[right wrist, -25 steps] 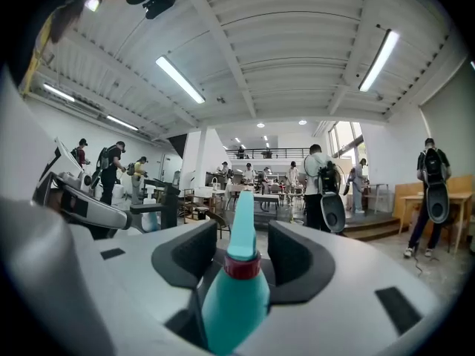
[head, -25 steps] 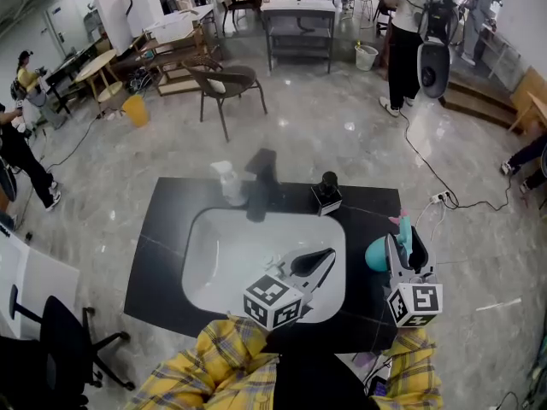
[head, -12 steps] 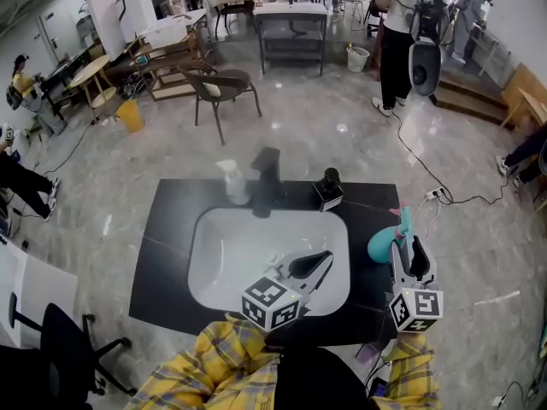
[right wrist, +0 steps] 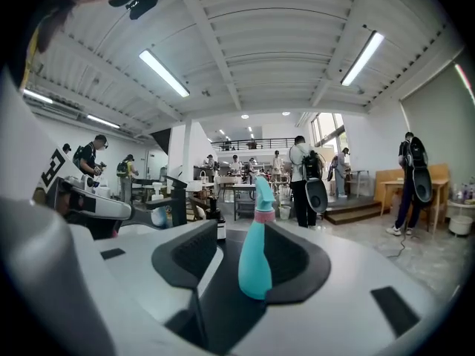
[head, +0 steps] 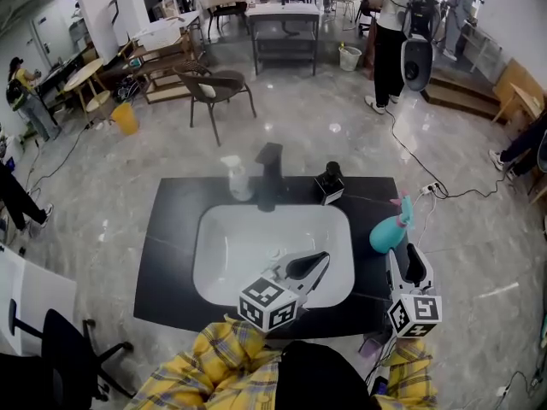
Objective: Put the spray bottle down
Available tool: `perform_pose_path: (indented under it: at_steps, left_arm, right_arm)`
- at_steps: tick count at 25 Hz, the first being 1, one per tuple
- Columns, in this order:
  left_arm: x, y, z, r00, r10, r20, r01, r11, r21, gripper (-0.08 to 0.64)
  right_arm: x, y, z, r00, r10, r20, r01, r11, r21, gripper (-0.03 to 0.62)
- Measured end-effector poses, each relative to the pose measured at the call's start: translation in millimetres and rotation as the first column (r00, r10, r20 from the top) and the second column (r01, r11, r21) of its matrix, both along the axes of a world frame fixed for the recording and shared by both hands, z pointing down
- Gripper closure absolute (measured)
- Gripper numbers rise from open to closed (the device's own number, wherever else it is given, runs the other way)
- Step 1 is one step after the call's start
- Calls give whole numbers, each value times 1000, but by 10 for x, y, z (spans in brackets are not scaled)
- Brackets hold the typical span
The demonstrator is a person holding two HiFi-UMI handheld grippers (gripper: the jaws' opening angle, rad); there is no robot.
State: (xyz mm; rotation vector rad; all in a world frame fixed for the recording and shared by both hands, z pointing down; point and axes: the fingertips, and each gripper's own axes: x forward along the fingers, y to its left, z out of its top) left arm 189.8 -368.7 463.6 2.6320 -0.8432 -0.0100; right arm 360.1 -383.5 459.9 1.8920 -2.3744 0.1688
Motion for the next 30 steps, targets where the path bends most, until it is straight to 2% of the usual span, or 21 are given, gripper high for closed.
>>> perform_pose_path:
  at_steps: [4,13,20,30]
  left_arm:
    - [-61,77,-6,1000,7,6,-7,1000,7,552]
    - [-187,262,-53,998,28,56,-31,998,60,552]
    - [-281,387,-49,999,28,46,-30,998,55,552]
    - [-363,549,-68,998,34,45,-36,998,52,552]
  right_arm:
    - [-68,148,21,1000,-4,2,4,1000,-23,416]
    - [-311,424,-18,999,-32,39,34,997,-63,488]
    - [-538,572,-47,996,-64,57,68,995,-75,522]
    - [-653,794,-52,995,-58,87,65,994,-85,568]
